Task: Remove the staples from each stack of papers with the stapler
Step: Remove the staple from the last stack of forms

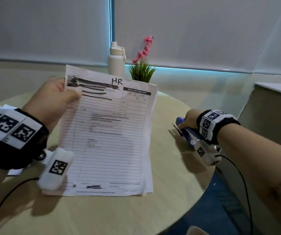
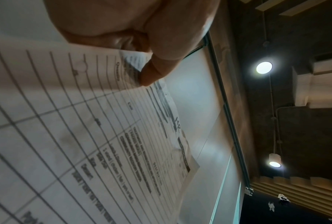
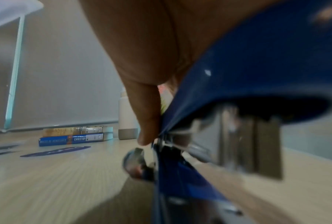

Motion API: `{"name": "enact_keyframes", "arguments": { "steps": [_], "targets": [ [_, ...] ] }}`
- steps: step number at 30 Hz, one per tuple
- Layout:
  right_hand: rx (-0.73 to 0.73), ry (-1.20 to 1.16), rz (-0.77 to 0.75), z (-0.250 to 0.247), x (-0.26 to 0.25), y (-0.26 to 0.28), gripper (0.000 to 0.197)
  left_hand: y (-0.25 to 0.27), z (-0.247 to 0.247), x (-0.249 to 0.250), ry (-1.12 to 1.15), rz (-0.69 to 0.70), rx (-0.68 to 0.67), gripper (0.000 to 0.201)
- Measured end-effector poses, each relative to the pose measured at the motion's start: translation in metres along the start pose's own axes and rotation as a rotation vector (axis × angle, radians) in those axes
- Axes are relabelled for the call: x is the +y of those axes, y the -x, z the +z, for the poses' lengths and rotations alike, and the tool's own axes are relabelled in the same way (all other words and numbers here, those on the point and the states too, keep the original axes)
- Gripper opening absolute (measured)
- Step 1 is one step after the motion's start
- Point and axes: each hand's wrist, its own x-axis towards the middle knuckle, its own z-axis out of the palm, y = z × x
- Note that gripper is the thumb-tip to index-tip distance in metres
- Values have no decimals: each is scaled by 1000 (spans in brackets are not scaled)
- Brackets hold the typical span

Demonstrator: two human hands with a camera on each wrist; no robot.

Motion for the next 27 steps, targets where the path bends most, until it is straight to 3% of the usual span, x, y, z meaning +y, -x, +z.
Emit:
{"name": "enact_keyframes", "arguments": {
  "steps": [5,8,10,12,13,15,16,18,20,24,26,27],
  "targets": [
    [-90,-20,-1,14,1,-8,50,-1,3,-2,3,-19,13,36],
    [-6,-111,-17,2,-1,7,53,-2,2,-3,30,-40,13,36],
    [184,-419,-101,-12,-6,23,47,-2,0,-3,57,-53,9,36],
    [322,-940,-218,-23,-18,49,35,-2,-1,-5,88,-68,5,35],
    [271,-1178,-267,-25,-26,64,31,-3,-1,-5,113,-82,10,35],
    [-26,-1461,-356,-23,-37,92,42,-4,-1,-6,175,-110,13,34],
    [-182,-1490,-410,-19,-42,105,53,-5,0,-6,209,-128,17,32],
    [-336,-1424,-524,-12,-51,122,64,-6,2,-7,260,-168,35,30],
    [-311,-1378,-602,-4,-58,128,44,-8,5,-7,293,-192,59,31],
    [-125,-1307,-523,2,-70,131,32,-9,7,-7,335,-224,87,24],
    [-106,-1277,-490,1,-75,133,36,-15,-7,-9,215,-239,92,18],
    [-92,-1259,-466,0,-77,134,48,-21,-20,-10,86,-255,99,17]
  ]
}}
